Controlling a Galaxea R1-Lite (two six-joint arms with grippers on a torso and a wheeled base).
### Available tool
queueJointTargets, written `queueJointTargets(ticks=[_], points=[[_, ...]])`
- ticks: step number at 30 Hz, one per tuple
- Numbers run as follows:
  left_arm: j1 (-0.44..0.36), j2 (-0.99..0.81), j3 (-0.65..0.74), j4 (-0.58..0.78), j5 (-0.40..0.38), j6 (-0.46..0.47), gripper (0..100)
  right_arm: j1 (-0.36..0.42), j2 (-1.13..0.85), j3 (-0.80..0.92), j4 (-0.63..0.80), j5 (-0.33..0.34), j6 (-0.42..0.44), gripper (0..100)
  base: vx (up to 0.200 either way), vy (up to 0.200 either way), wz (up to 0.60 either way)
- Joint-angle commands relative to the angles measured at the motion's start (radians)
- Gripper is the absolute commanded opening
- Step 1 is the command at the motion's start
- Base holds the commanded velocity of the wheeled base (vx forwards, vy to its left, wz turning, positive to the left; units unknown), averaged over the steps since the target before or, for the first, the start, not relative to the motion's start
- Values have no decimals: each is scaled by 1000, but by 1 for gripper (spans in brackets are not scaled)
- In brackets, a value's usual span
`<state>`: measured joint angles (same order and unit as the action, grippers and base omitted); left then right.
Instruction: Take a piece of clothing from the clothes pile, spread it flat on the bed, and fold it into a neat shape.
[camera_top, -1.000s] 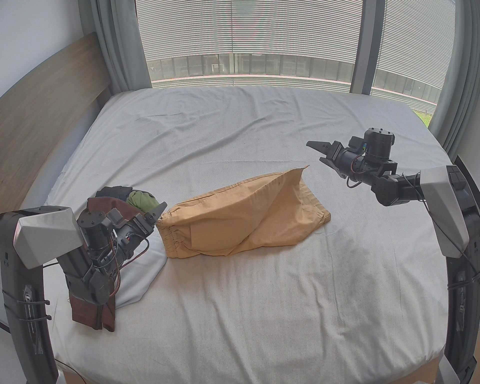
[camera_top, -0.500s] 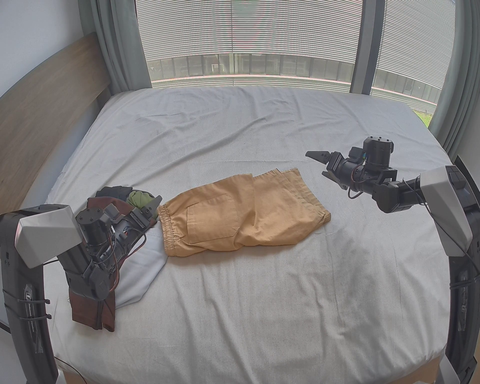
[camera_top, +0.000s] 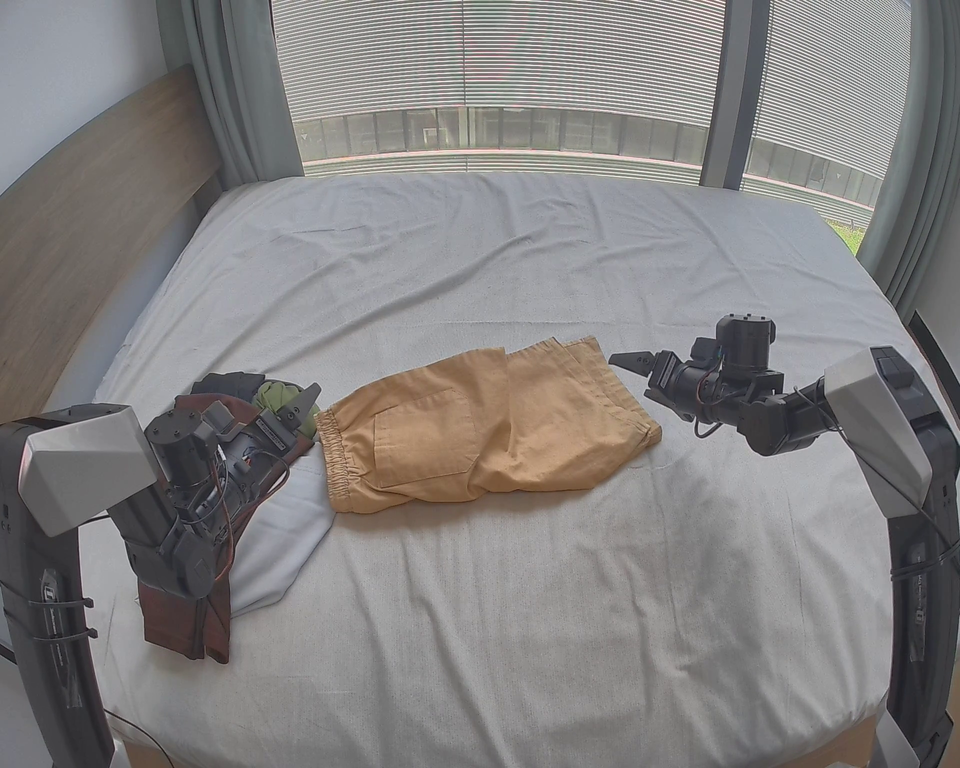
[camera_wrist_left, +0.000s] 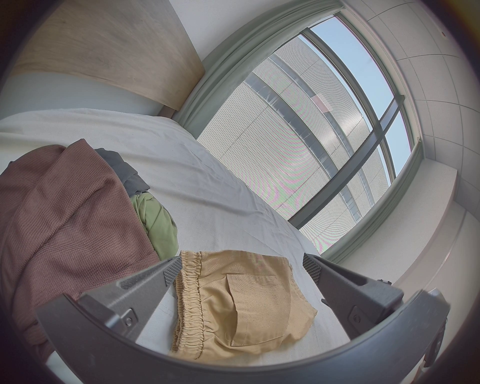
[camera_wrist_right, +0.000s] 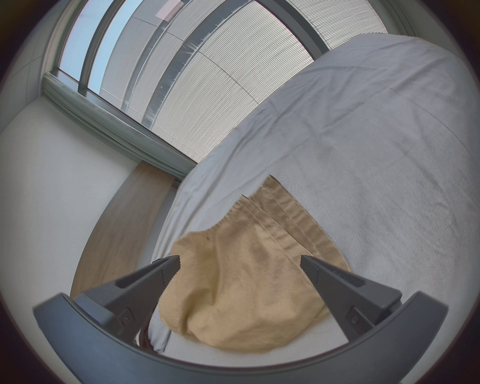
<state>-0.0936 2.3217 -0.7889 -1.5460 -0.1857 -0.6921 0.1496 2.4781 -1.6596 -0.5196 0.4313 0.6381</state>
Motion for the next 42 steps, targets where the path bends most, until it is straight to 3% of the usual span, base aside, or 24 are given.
queueJointTargets(ticks=[1, 18, 42], points=[[-5, -7, 10, 0, -3, 2, 100, -4, 67, -3, -4, -17, -5, 100, 0, 0, 0], [-6, -10, 11, -2, -1, 2, 100, -19, 128, -19, -4, -39, -67, 100, 0, 0, 0], [-3, -21, 22, -2, -4, -1, 100, -13, 147, 20, 10, -42, -90, 100, 0, 0, 0]])
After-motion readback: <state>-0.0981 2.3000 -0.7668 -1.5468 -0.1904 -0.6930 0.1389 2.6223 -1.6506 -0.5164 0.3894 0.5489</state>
